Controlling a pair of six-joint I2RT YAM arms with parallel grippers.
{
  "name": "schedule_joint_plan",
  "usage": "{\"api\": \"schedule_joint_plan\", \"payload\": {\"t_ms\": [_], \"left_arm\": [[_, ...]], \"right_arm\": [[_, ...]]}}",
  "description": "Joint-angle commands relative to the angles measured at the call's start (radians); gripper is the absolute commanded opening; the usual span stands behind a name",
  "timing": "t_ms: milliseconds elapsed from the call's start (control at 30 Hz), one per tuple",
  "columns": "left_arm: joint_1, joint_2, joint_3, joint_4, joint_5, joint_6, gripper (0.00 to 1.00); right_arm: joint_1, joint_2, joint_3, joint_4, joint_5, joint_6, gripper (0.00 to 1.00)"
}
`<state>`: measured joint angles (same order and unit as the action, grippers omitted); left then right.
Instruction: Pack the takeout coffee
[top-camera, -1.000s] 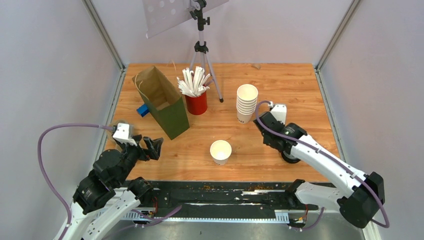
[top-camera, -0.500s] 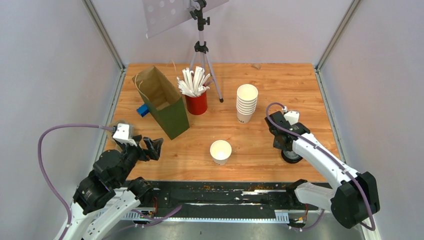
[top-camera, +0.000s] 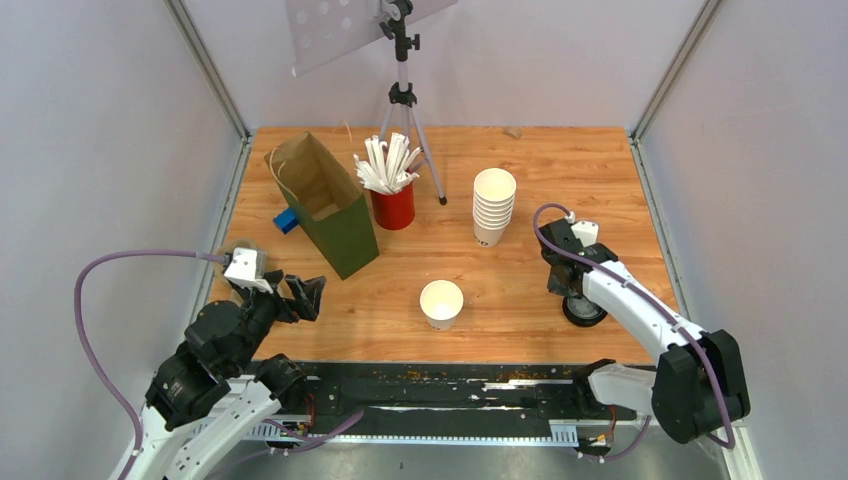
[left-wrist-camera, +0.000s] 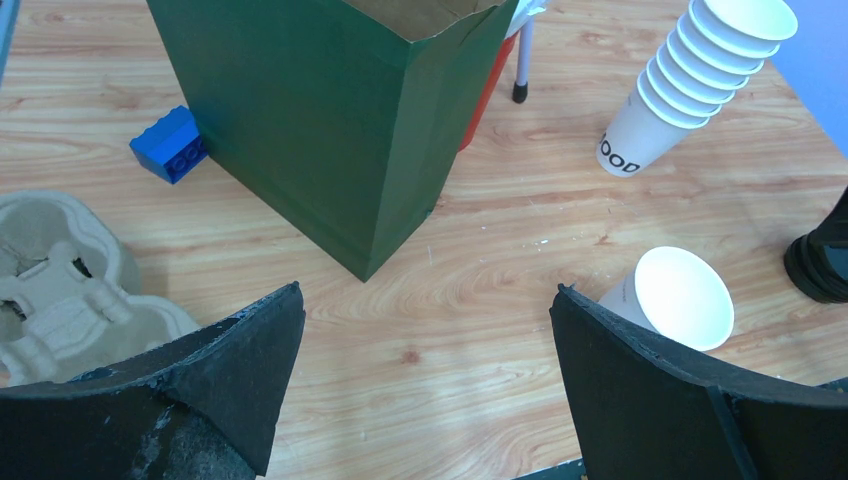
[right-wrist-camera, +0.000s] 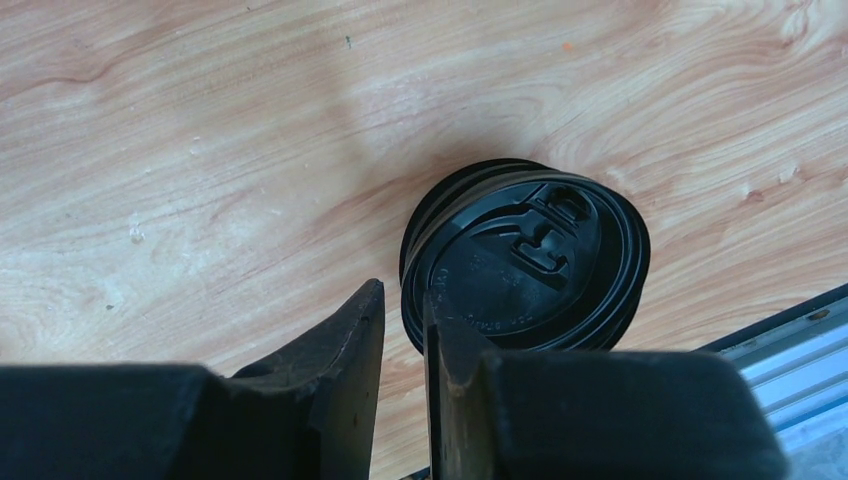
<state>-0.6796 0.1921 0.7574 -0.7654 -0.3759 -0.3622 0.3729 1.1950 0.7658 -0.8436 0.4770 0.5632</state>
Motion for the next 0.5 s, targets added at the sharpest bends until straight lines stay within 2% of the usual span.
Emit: {"api": "schedule_joint_plan", "payload": {"t_ms": [0,167,400,467], "left_arm": [[-0.001,-0.011,-0.003,0.033,-0.005,-0.011,1.00],[-0.001,-0.014,-0.003,0.035,-0.004,-0.009,1.00],[-0.002,-0.012,-0.003,0.035,-0.006,-0.009,1.00],[-0.002,-0.010,-0.003,0.034,-0.006,-0.011,1.00]], "right_arm": [[-0.026,0.021,-0.001,0.064,-0.012,-0.049,0.21],[-0.051,0.038,-0.004,0.079,-0.032,-0.071,0.19],[-0.052,0.021,0.012,0.070,-0.062,-0.093,0.01],[-0.052,0.011,0.022,0.057,-0.062,-0.093,0.00]]}}
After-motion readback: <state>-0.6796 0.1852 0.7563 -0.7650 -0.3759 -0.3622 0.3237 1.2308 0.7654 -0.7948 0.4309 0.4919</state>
